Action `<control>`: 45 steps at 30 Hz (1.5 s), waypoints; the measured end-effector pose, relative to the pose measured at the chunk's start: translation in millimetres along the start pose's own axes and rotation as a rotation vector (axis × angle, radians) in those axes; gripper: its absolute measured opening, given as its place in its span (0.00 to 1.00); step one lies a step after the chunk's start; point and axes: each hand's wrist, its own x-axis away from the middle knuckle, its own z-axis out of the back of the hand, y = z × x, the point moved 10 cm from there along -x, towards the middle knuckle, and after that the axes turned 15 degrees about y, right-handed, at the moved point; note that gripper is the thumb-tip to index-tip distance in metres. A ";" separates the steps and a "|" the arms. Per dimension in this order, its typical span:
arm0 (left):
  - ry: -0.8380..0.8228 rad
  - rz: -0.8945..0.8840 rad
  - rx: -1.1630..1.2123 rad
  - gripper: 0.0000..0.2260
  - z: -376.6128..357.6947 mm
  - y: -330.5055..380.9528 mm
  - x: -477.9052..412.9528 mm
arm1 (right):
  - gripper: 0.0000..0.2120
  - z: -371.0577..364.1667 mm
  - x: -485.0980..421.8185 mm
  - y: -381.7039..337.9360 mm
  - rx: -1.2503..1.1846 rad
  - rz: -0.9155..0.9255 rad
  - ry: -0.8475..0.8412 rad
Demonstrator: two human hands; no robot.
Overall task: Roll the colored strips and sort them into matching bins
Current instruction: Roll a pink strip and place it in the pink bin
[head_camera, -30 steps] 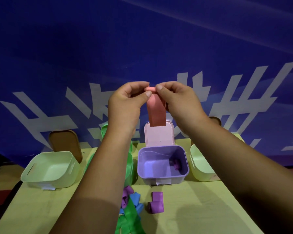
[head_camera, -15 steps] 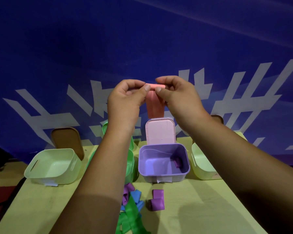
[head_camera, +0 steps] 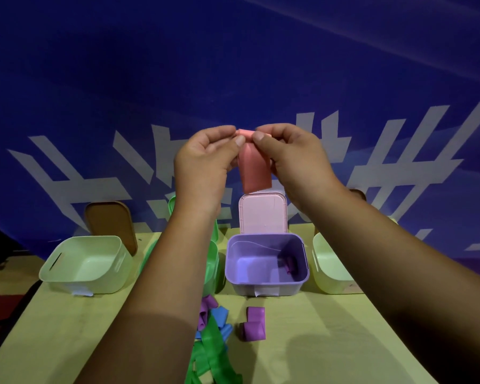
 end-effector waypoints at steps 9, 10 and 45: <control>-0.033 -0.042 -0.048 0.10 2.5 -0.3 -2.7 | 0.07 -3.4 2.4 -6.7 -0.046 0.023 0.003; -0.031 -0.044 -0.046 0.10 2.7 0.4 -3.4 | 0.07 -3.9 2.8 -7.6 -0.039 0.033 0.001; -0.083 -0.011 -0.051 0.10 4.7 -19.4 -42.6 | 0.07 -32.2 -13.5 8.1 -0.036 -0.011 0.002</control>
